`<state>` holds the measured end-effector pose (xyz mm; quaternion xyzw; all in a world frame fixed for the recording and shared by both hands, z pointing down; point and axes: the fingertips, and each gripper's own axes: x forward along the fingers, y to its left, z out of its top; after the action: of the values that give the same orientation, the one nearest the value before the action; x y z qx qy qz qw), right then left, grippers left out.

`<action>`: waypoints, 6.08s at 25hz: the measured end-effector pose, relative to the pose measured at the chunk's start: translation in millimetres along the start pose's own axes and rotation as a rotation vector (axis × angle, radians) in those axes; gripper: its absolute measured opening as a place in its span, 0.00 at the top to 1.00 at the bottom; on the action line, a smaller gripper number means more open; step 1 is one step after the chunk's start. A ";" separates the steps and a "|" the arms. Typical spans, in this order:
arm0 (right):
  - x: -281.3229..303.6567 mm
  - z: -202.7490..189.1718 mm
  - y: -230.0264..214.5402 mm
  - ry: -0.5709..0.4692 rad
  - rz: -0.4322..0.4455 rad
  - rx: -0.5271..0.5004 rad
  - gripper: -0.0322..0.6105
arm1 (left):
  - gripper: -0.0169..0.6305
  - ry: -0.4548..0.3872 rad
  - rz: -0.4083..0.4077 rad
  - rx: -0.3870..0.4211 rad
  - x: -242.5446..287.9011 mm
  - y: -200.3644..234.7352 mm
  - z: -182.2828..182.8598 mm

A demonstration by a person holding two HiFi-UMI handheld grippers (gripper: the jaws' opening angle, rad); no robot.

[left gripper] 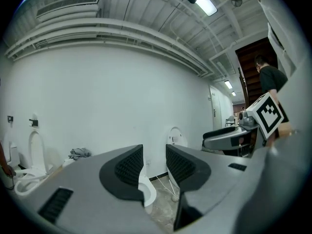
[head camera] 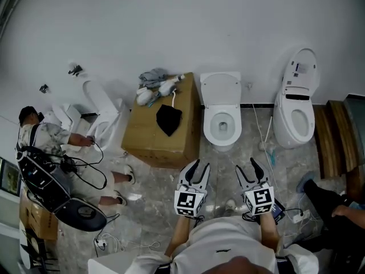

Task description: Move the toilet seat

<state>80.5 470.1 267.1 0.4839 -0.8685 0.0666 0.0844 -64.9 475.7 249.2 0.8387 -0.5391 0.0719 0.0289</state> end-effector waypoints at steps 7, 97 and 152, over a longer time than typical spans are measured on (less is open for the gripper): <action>28.6 1.0 -47.7 0.003 0.030 0.009 0.55 | 0.77 0.014 0.031 0.009 53.8 -3.8 4.7; 495.4 -179.4 -303.7 0.506 0.134 0.200 0.53 | 0.72 0.374 0.194 -0.206 507.1 230.4 -212.8; 486.2 -599.6 -288.8 0.875 -0.129 0.538 0.49 | 0.55 0.884 0.109 -0.460 485.9 233.9 -664.7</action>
<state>124.2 34.4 965.3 0.4679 -0.6725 0.4783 0.3163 -138.5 24.6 972.9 0.6706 -0.5202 0.3011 0.4347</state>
